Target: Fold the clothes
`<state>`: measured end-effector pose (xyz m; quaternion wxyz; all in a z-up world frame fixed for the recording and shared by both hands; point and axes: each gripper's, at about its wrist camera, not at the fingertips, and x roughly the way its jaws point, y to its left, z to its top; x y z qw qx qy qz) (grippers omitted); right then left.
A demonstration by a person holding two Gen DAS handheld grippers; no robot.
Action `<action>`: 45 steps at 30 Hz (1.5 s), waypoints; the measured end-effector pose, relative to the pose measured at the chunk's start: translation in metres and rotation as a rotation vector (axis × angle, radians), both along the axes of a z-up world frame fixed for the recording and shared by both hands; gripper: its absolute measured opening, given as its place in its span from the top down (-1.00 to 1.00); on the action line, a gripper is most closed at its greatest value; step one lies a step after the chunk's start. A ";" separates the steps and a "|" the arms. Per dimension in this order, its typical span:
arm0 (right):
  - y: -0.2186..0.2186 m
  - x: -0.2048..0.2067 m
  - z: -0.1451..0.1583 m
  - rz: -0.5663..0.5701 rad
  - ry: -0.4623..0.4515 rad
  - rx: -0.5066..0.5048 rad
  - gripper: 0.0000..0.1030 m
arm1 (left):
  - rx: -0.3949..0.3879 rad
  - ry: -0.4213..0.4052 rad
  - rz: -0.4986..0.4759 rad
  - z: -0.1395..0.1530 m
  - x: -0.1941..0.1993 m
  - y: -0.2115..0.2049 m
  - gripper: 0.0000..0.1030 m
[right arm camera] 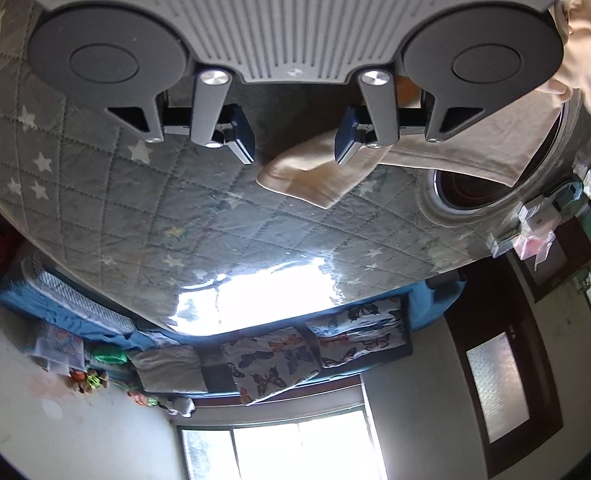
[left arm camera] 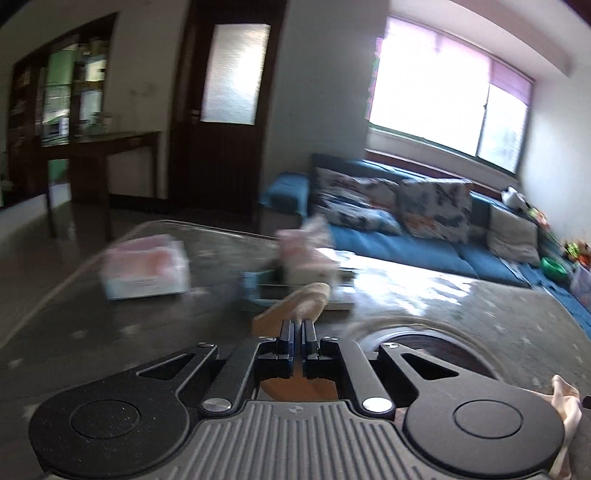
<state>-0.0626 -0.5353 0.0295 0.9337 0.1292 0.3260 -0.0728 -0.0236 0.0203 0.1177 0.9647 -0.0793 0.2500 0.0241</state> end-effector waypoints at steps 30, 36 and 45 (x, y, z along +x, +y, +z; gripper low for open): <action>-0.025 -0.012 0.028 -0.076 -0.108 0.046 0.96 | -0.061 0.155 0.197 -0.062 -0.083 0.069 0.92; -0.032 -0.067 0.061 -0.139 -0.182 -0.107 0.96 | -0.085 0.129 0.206 -0.057 -0.105 0.080 0.93; -0.040 -0.086 0.050 -0.193 -0.071 -0.181 0.92 | -0.086 0.185 0.142 -0.062 -0.121 0.086 0.87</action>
